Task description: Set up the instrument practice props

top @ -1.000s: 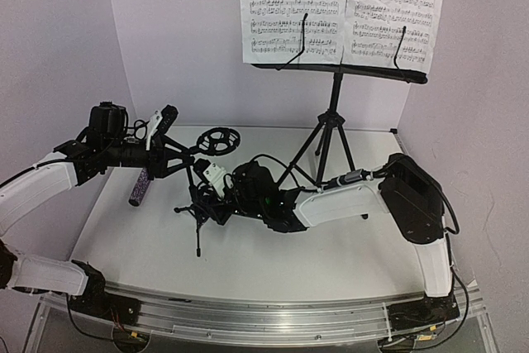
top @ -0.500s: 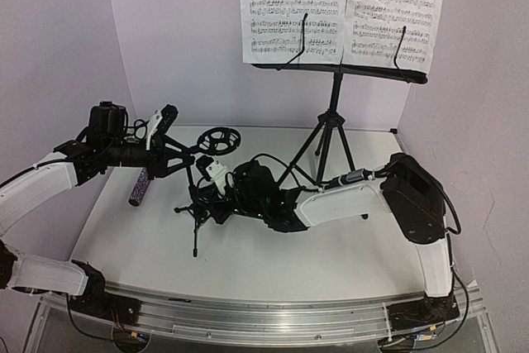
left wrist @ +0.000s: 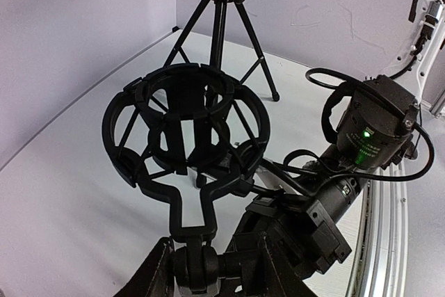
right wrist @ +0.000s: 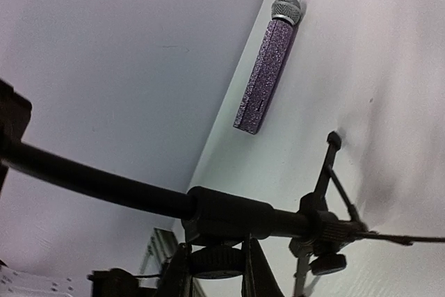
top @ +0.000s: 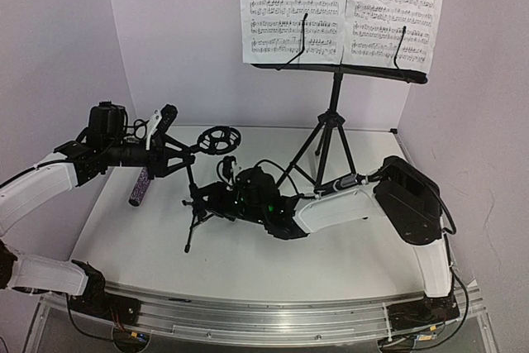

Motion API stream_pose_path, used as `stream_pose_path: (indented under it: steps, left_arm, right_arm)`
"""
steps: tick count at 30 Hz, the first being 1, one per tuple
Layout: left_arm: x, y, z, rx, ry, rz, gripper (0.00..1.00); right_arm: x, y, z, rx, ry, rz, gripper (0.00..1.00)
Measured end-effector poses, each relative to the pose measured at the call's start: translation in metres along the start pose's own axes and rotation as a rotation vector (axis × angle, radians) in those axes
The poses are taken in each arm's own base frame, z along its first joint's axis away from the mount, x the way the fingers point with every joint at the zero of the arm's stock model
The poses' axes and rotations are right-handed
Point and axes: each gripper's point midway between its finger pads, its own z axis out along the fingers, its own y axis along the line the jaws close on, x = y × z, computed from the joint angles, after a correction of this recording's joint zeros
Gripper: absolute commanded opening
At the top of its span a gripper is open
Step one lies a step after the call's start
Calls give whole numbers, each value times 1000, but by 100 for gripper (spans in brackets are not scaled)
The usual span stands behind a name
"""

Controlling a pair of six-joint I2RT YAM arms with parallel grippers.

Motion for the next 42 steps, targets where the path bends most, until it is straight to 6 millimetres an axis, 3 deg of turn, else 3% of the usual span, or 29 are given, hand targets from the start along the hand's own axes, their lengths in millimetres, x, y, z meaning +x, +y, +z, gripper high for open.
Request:
stream_pose_path:
  steps: [9, 10, 12, 13, 15, 20, 24, 31, 37, 42]
  left_arm:
    - [5, 8, -2, -37, -1, 18, 0]
    - [5, 8, -3, -42, 0, 18, 0]
    - [5, 9, -3, -46, -1, 19, 0]
    - [5, 9, -3, -46, -1, 19, 0]
    - [4, 6, -3, -33, -3, 20, 0]
    - [4, -2, -2, 3, -6, 12, 0]
    - [3, -5, -1, 15, -8, 8, 0]
    - [3, -6, -1, 17, -8, 6, 0]
    - [3, -6, -1, 17, -8, 0, 0]
    - [3, -6, -1, 17, -7, -1, 0]
  right_arm:
    - [-2, 0, 14, -153, -38, 525, 1]
    - [-2, 0, 14, -168, -40, 557, 8]
    - [-3, 1, 15, -197, -44, 610, 33]
    - [-3, 2, 15, -202, -44, 623, 61]
    - [-3, -1, 15, -195, -50, 634, 83]
    - [8, -34, -6, -94, -64, 550, 90]
    - [13, -46, -37, 20, -71, 243, 92]
    - [25, 31, -60, 25, -80, -481, 87]
    - [29, 46, -53, 170, -135, -1042, 76]
    - [14, 32, -34, 289, -153, -1277, 56]
